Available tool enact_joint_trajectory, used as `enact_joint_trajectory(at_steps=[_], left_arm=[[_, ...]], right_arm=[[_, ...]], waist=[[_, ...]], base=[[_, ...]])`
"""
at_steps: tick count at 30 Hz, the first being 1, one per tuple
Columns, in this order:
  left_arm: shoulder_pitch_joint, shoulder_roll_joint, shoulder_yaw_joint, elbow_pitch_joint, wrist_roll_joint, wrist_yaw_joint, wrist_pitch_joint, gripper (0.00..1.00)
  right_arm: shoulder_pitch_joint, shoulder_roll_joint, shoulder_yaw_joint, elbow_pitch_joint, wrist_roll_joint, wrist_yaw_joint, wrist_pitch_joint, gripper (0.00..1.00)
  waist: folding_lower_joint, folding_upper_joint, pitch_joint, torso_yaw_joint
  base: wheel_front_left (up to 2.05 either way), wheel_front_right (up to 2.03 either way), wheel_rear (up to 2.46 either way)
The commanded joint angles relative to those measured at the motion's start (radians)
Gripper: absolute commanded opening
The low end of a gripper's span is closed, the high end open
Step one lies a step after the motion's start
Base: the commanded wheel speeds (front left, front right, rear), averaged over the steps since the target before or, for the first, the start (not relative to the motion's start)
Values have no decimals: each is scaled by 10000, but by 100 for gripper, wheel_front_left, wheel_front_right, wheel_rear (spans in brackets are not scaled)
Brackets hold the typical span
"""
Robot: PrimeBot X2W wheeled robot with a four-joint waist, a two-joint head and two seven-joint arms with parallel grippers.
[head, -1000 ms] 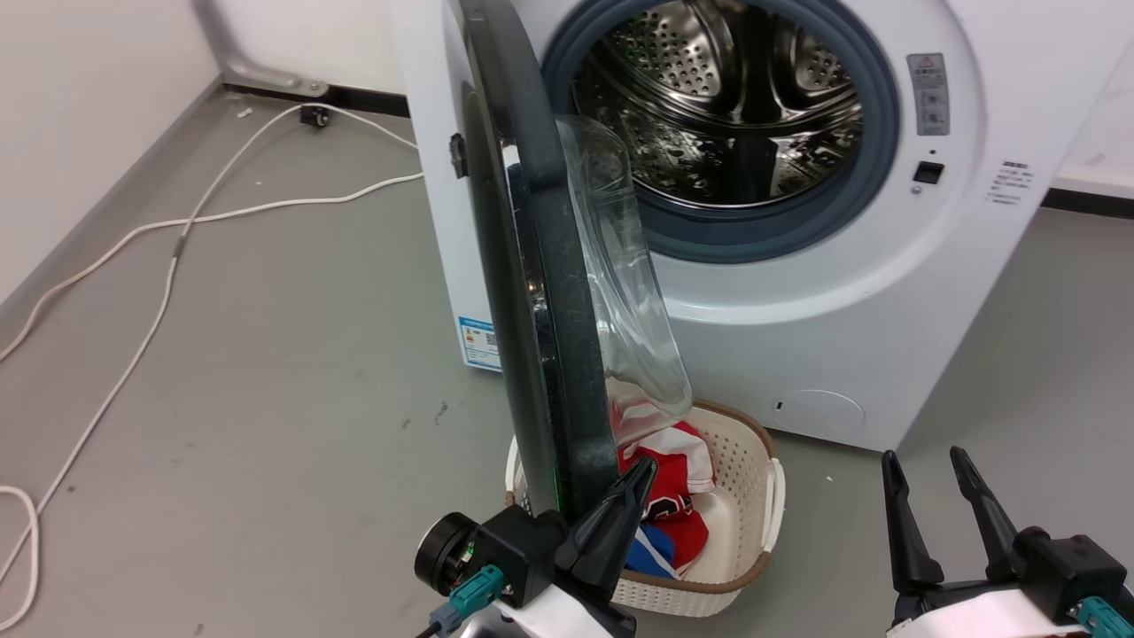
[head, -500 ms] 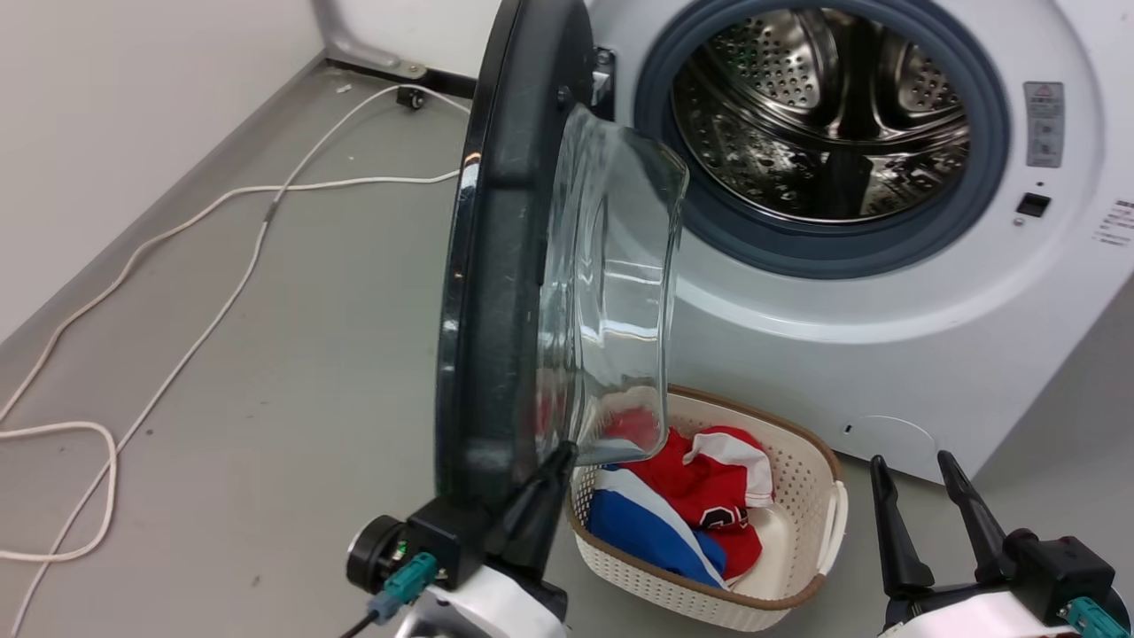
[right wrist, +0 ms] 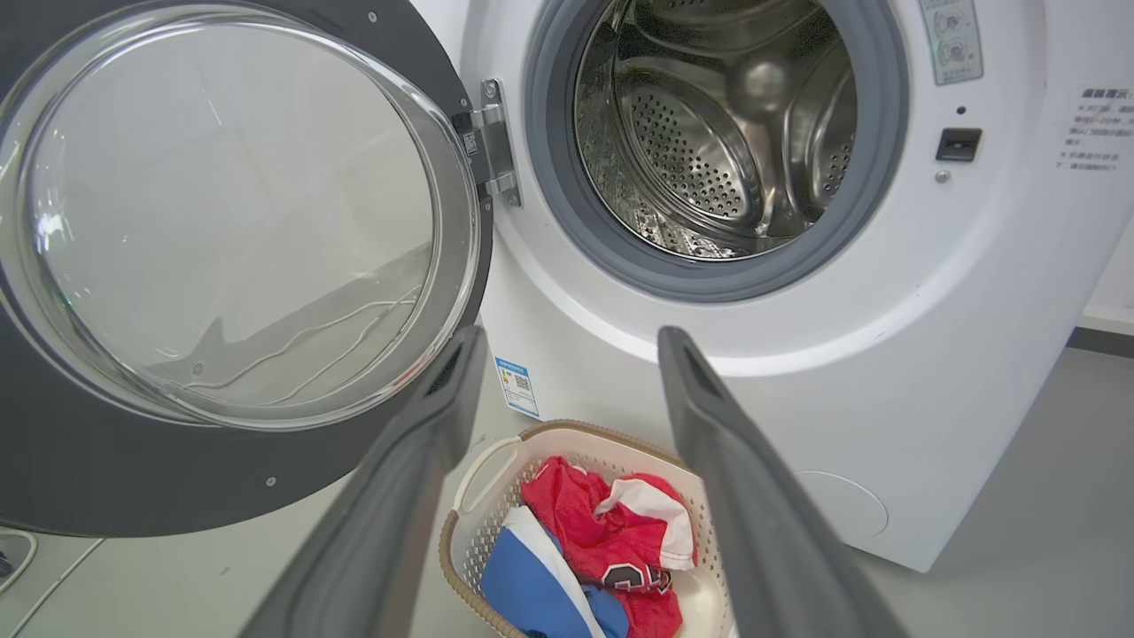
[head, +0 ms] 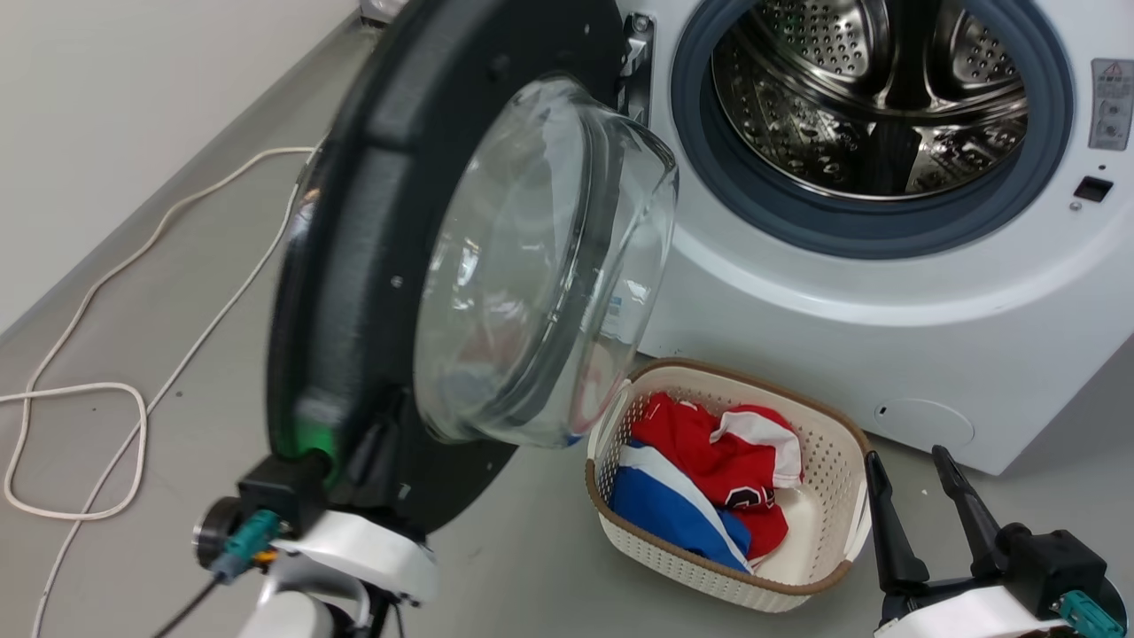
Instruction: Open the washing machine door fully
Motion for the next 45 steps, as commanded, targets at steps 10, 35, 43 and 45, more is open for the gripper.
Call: enact_joint_trajectory(at_steps=[10,35,43,45], left_arm=[[-641,883,1377,606,-565,228,-196,0],[-1050,955,2148,1803,-561,-55,-376,0],[-624,649,1624,1371,-125,-144,-367,0],[-477,516,1475,1243,-70,-111,-366,0]], right_arm=[[-306,24,-83,89,-397,-7,-22,100],[-385,-4,-125,263,-719,-7,-22,100],[-142,18,-160,263,-506,-7,-22,100],[-105,21,-133,258,-388,-7,-22,100]], waist=[[0,0,619,-135],[0,0,701,-297],[0,0,28,-481],[0,0,-166,-603]], base=[[0,0,0],[0,0,0],[0,0,0],[0,0,0]])
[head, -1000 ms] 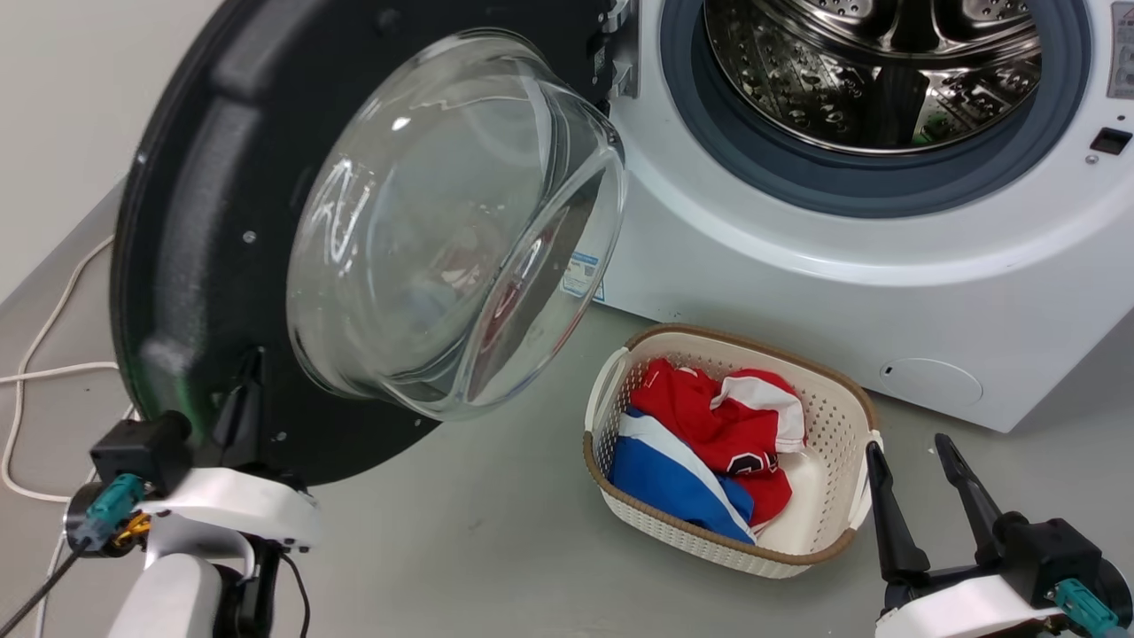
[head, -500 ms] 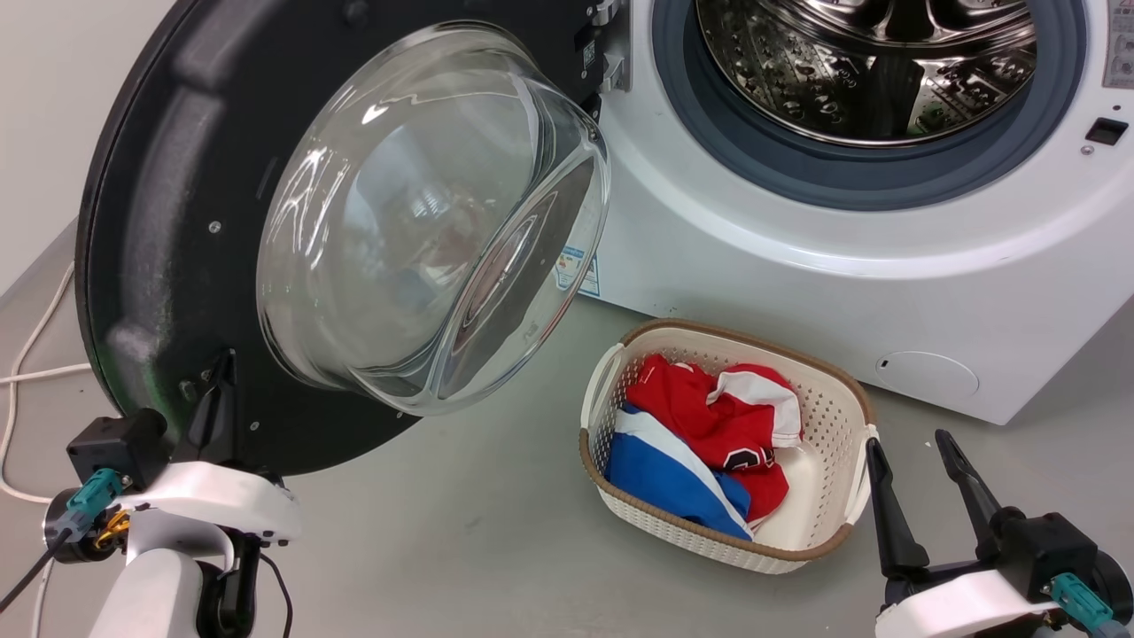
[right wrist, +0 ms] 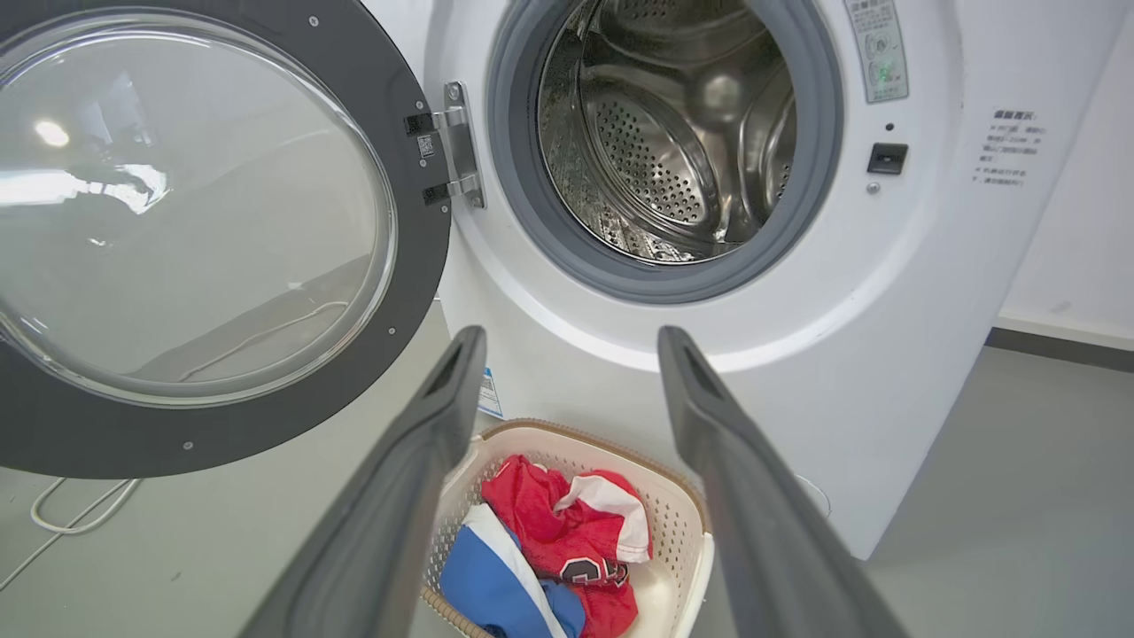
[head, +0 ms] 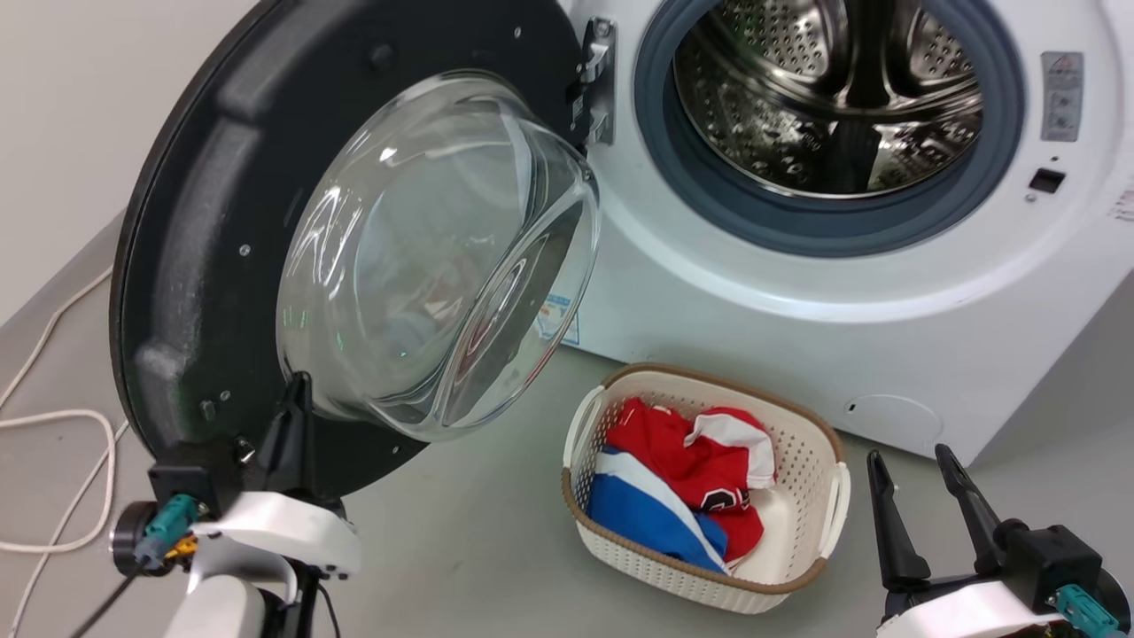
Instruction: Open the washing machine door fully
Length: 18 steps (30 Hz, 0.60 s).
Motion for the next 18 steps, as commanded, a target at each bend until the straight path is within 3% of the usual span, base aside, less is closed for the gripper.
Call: enact_joint_trajectory(at_steps=[1,10,18], left_arm=[[211,-134,-61,-111,60,54,-41,0],[899,-769,-471,-687,418,-39,-36,0],[1678,-1432,-50,-1054,1063,-245,-37,0]], right_arm=[[75,26,16,-29,133,-7,-20,100],[128,26,-54,-273,252,-7,-20,100],[256,27,-64,-577,100,-7,-19,100]], waist=[[0,0,-271,-221],[0,0,-728,-1097],[0,0,-816,-1959]], base=[[0,0,0],[0,0,0],[0,0,0]])
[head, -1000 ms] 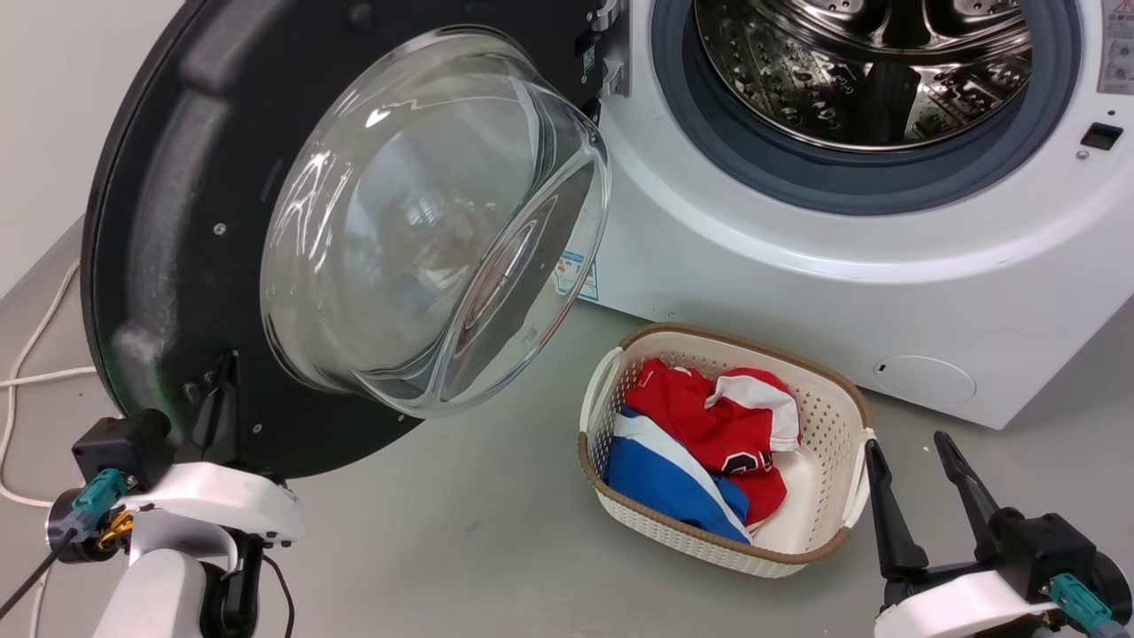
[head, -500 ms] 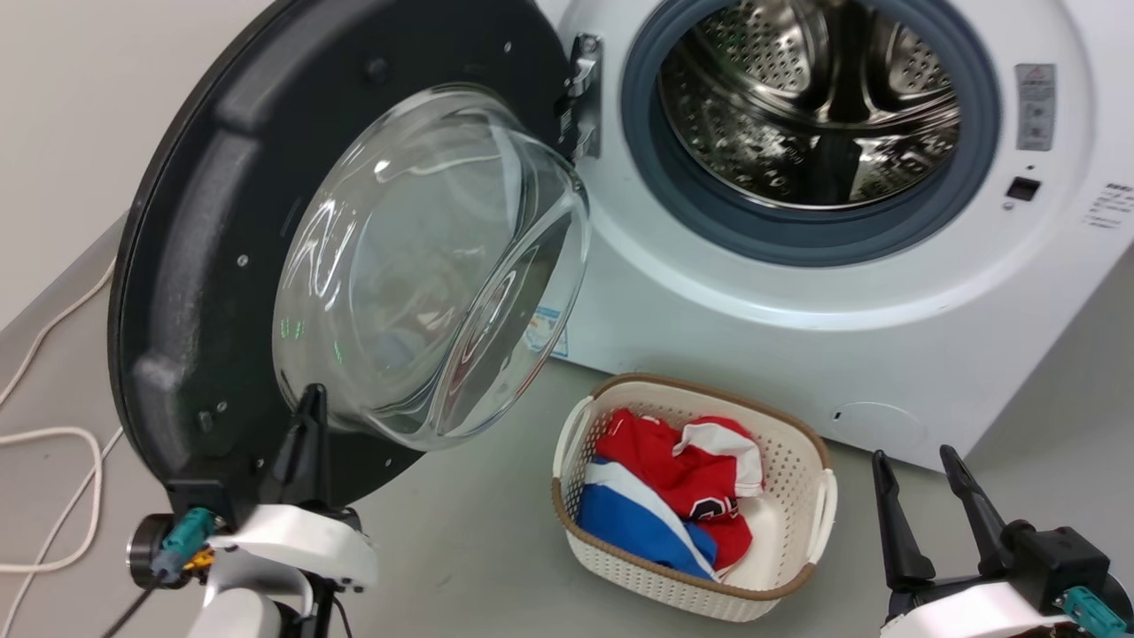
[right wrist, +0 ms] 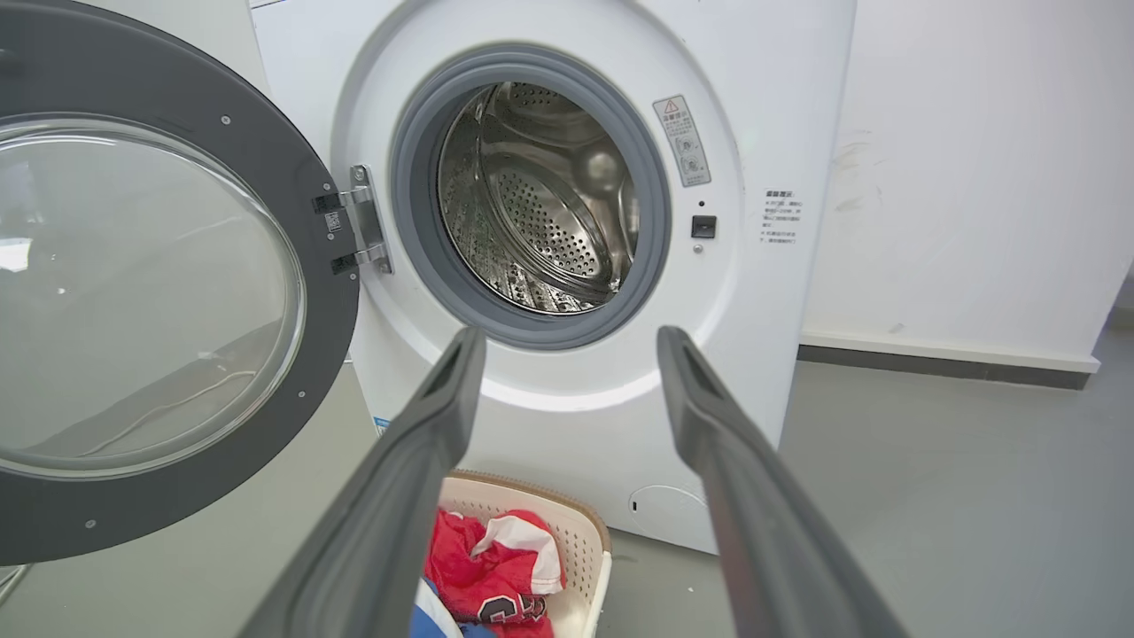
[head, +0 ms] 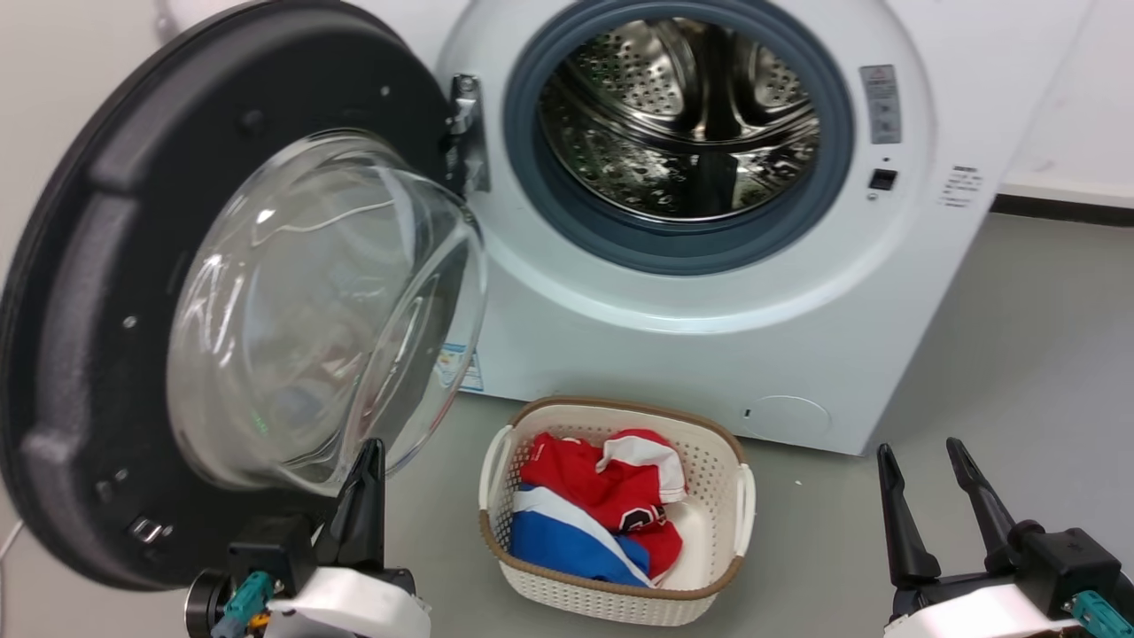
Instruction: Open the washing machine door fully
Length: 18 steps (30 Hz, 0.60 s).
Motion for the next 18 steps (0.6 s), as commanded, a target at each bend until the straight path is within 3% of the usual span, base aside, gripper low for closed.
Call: enact_joint_trajectory(at_steps=[1,12,14,15,18], left_arm=[[241,-128,157,-104,185,-52,-25,0],[1099,-658,830,-685,1270,-351,-26,0],[1235,-691,887,-792,1420,-359,-26,57],[1282,-719,912,-819,1484,-362,-26,100],[1406,-775,939,-836,1673,-263,-26,100]], right_arm=[[118,21,-29,-81,-48,-7,-19,100],[429,22,-65,-275,-24,-7,-19,100],[517,22,-139,-250,26,-7,-19,100],[550,22,-162,-222,38,-7,-19,100],[638,22,-215,-119,68,-5,-19,100]], waist=[[0,0,-38,-337],[0,0,-131,-1184],[0,0,-150,-1265],[0,0,-163,-1297],[0,0,-206,-1378]], base=[[0,0,0],[0,0,0],[0,0,0],[0,0,0],[0,0,0]])
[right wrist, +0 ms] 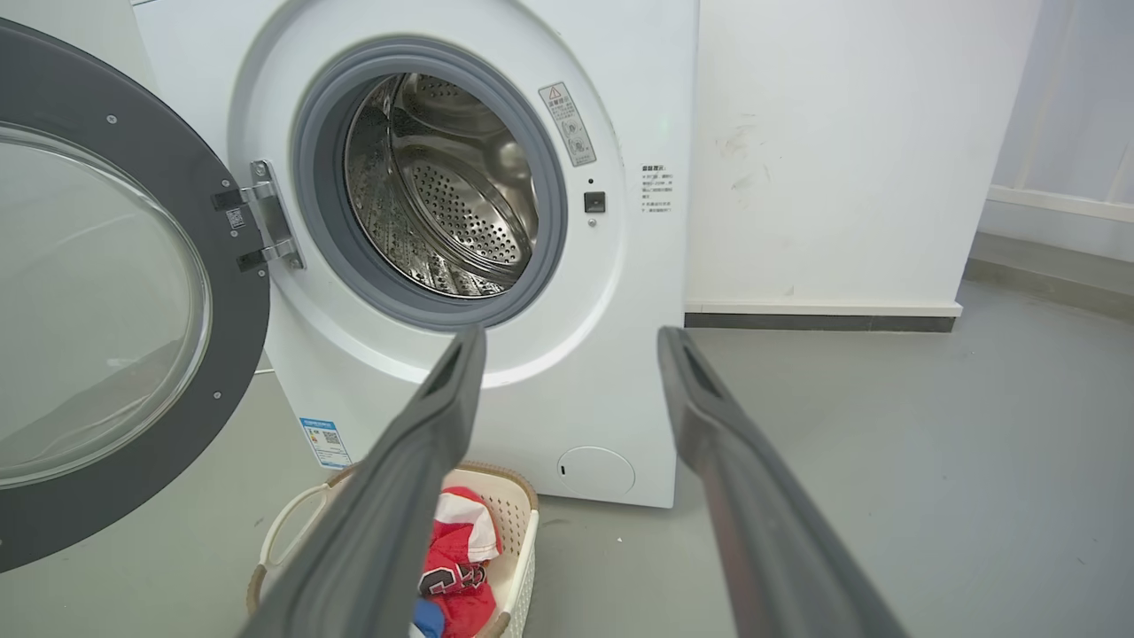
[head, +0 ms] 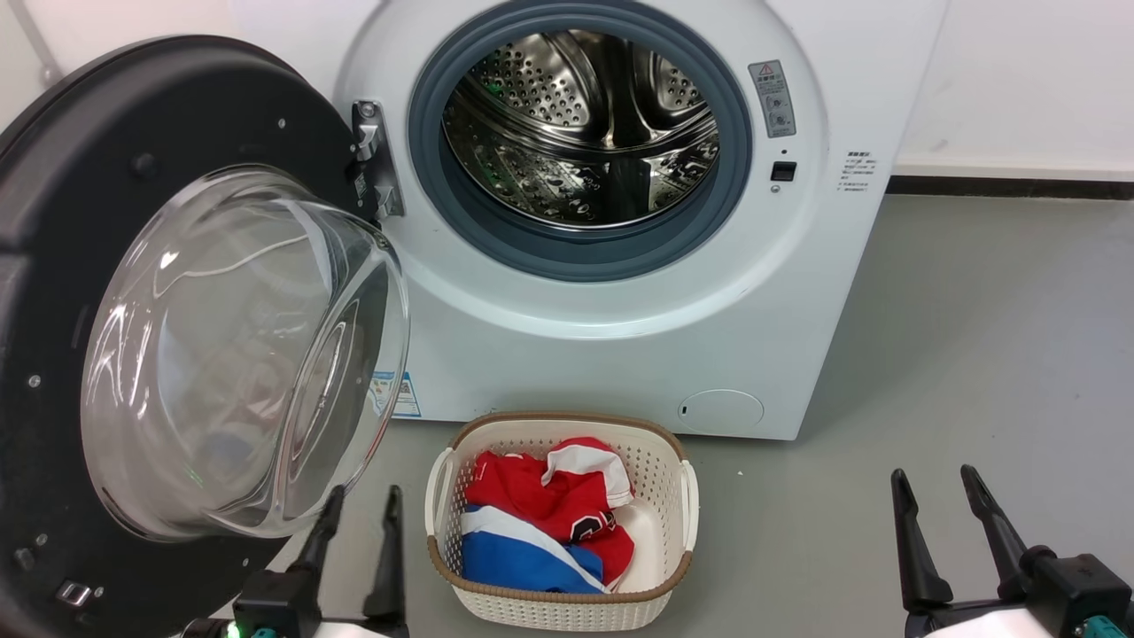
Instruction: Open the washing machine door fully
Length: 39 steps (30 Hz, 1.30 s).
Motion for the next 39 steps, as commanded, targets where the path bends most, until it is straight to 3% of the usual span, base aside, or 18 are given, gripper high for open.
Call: enact_joint_trajectory(at_steps=[1,12,39], left_arm=[[127,-31,36,-47,124,92,-26,100],[295,-62,-92,-266,462,312,-26,100],[155,-64,-200,-261,98,278,-26,100]], right_arm=[[158,20,-24,75,49,-7,-19,100],[88,21,-37,145,99,-7,-19,100],[-84,21,-37,169,149,-7,-19,100]], waist=[[1,-1,-39,-59],[1,-1,-6,-143],[1,-1,65,-134]], base=[[0,0,0],[0,0,0],[0,0,0]])
